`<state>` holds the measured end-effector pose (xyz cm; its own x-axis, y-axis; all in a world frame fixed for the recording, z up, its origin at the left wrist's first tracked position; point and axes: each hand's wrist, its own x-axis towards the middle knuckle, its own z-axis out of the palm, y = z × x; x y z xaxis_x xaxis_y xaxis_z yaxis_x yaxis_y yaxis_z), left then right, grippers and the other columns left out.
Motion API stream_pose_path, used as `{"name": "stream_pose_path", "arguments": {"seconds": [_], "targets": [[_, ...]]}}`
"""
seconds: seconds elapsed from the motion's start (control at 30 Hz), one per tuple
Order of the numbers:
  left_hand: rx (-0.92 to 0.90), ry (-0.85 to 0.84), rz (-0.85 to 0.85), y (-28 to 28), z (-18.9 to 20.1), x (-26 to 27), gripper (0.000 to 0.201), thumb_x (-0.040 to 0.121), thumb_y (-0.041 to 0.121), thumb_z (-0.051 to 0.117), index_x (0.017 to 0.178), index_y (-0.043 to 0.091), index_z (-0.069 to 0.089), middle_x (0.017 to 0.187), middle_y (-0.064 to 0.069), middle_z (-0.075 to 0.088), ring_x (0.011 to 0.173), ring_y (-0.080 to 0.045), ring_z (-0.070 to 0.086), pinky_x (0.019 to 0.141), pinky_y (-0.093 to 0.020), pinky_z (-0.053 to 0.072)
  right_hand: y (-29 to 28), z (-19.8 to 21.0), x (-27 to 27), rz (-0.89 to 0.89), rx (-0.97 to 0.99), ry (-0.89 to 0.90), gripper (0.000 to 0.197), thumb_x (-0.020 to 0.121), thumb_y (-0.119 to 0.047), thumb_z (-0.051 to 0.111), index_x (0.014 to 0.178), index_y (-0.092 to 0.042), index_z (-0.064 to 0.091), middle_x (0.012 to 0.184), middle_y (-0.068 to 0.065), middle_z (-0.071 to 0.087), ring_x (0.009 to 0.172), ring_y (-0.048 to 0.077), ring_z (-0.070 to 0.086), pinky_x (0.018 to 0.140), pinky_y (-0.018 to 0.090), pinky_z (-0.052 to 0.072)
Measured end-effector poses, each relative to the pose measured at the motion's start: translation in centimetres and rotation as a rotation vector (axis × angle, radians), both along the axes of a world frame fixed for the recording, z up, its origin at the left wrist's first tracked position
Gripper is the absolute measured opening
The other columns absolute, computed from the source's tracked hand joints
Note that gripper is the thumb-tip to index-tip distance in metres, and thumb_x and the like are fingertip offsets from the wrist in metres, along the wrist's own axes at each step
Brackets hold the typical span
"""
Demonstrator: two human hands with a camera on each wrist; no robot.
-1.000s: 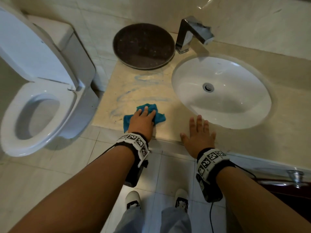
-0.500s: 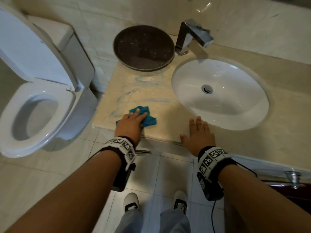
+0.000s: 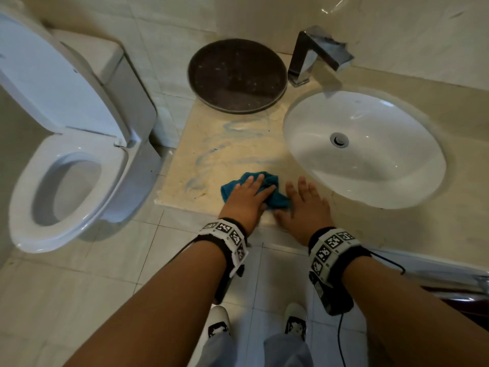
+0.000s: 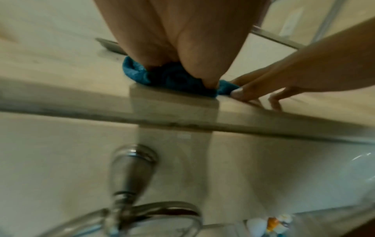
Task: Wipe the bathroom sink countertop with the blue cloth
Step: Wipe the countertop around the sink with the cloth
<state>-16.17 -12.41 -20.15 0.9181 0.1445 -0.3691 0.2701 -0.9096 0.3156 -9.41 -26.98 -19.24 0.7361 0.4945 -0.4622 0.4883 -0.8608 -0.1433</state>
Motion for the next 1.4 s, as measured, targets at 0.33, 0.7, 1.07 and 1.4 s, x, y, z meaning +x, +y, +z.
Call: {"name": "stream_pose_path", "arguments": {"seconds": [0.33, 0.7, 1.07, 1.4], "targets": [[0.01, 0.073, 0.195, 5.1, 1.6, -1.3, 0.055, 0.1, 0.019, 0.036, 0.15, 0.024, 0.013, 0.159, -0.01, -0.001, 0.145, -0.031, 0.003, 0.117, -0.047, 0.011, 0.1, 0.3, -0.1, 0.016, -0.019, 0.025, 0.075, 0.09, -0.057, 0.032, 0.147, -0.029, -0.009, 0.155, 0.001, -0.02, 0.145, 0.024, -0.012, 0.116, 0.051, 0.002], [-0.045, -0.014, 0.121, 2.9, 0.8, -1.1, 0.052, 0.1, 0.018, 0.036, 0.148, 0.028, 0.02, 0.159, -0.003, 0.002, 0.146, -0.026, 0.003, 0.116, -0.046, 0.006, 0.1, 0.3, 0.0, 0.012, -0.017, 0.001, 0.076, 0.089, -0.06, 0.033, 0.147, -0.031, -0.006, 0.156, 0.0, -0.017, 0.145, 0.024, -0.008, 0.117, 0.05, 0.005], [-0.153, -0.183, 0.361, 5.7, 3.8, -2.9, 0.044, 0.097, 0.012, 0.041, 0.14, 0.021, 0.042, 0.146, -0.01, 0.04, 0.13, -0.027, 0.042, 0.109, -0.029, 0.027, 2.3, 1.6, -0.3, -0.007, -0.024, 0.026, 0.093, 0.079, -0.068, 0.047, 0.148, -0.027, -0.001, 0.157, 0.003, -0.01, 0.145, 0.027, 0.001, 0.116, 0.05, 0.015], [-0.032, -0.042, 0.15, 1.5, 0.6, -0.8, 0.048, 0.101, 0.017, 0.034, 0.147, 0.027, 0.025, 0.158, -0.001, 0.01, 0.146, -0.021, 0.009, 0.116, -0.046, 0.007, 2.1, 0.1, -0.5, -0.014, -0.029, -0.026, 0.097, 0.076, -0.075, 0.041, 0.147, -0.027, -0.005, 0.157, 0.002, -0.014, 0.145, 0.024, -0.003, 0.116, 0.051, 0.009]]}}
